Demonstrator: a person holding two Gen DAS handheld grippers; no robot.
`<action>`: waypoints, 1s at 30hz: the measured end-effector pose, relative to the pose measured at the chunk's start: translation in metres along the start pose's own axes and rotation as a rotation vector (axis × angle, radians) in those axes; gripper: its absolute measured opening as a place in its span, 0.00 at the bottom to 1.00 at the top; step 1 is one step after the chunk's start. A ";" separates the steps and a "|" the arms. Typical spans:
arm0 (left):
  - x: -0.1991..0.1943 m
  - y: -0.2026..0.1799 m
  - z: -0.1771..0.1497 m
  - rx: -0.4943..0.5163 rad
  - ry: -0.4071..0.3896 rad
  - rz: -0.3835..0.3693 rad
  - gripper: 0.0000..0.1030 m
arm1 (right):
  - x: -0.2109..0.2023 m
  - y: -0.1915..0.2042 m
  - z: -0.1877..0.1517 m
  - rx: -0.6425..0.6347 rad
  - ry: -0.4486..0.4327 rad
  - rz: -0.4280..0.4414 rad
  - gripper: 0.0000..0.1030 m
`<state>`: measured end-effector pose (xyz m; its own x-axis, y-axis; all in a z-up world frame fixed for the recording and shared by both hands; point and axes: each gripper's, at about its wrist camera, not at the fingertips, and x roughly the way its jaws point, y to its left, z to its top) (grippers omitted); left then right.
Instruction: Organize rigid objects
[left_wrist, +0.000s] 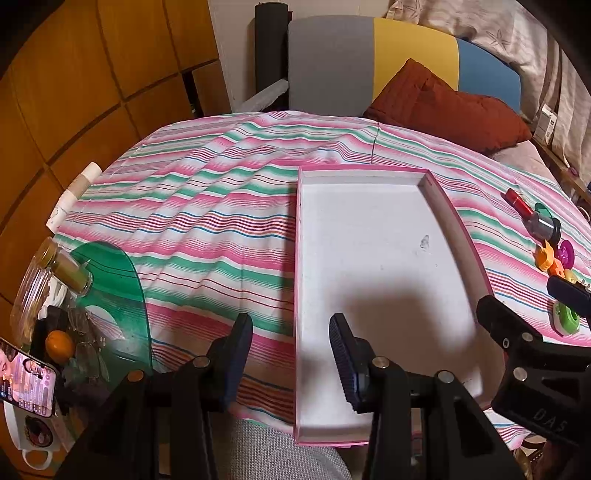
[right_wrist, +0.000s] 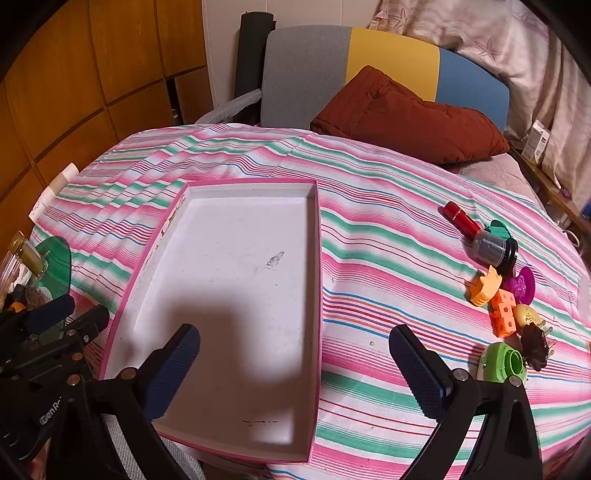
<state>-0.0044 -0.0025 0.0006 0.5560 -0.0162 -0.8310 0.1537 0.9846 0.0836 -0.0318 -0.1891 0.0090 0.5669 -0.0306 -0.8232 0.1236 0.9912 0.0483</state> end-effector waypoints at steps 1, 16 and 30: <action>0.000 0.000 0.000 -0.001 0.000 -0.003 0.42 | 0.000 0.000 0.000 -0.001 0.002 0.001 1.00; 0.002 0.002 -0.002 -0.002 0.008 -0.001 0.42 | 0.003 0.000 -0.002 0.003 0.015 0.010 1.00; 0.003 0.001 0.000 0.000 0.007 0.002 0.42 | 0.001 -0.002 -0.001 0.003 0.013 0.006 1.00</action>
<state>-0.0027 -0.0012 -0.0024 0.5504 -0.0133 -0.8348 0.1523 0.9847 0.0847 -0.0321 -0.1914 0.0070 0.5572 -0.0229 -0.8301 0.1225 0.9910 0.0548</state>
